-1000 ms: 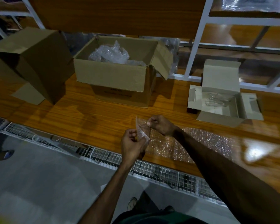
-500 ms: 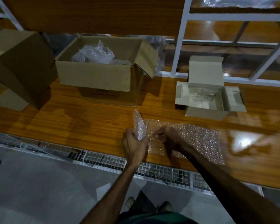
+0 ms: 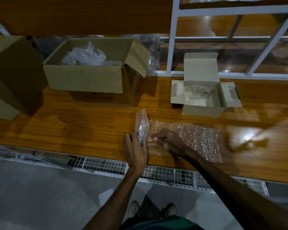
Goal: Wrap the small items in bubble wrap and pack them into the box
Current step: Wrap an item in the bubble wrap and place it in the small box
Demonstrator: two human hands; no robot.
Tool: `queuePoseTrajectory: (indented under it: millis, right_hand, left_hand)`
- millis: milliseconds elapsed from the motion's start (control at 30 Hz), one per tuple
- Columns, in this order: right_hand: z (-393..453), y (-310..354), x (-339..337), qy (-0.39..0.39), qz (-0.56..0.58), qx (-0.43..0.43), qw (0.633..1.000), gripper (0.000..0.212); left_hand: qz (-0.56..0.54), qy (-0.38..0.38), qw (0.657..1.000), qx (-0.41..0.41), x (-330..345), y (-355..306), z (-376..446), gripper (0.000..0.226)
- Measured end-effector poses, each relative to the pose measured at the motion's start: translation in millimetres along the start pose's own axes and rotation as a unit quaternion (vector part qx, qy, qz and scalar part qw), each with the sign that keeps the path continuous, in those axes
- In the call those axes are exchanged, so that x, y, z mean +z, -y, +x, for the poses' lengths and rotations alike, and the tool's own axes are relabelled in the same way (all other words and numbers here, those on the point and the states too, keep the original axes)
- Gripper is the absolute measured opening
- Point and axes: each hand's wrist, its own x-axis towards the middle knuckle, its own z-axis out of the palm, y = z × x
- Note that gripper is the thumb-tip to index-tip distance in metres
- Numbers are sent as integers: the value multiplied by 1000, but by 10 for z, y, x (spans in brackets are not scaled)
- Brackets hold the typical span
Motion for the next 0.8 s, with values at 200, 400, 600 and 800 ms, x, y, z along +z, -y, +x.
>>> queuePoseTrajectory:
  millis: [200,400,600,800]
  right_hand:
    - [49,321,19,34,26,37,998,36]
    - [-36,106,45,7,-21,10,1000,40]
    - [-148,-288,63,-23,-140,-68,987,38]
    - [-373,-98,38,-56,-174,-32,983,49]
  left_hand:
    - [7,-12,997,71,6,89,-72,41]
    - [-158,13,985,65,-71,103,22,15]
    - [-236,80,968,-30,-84,-93,69,30]
    - [-242,102,963,-64,32,-193,33,62]
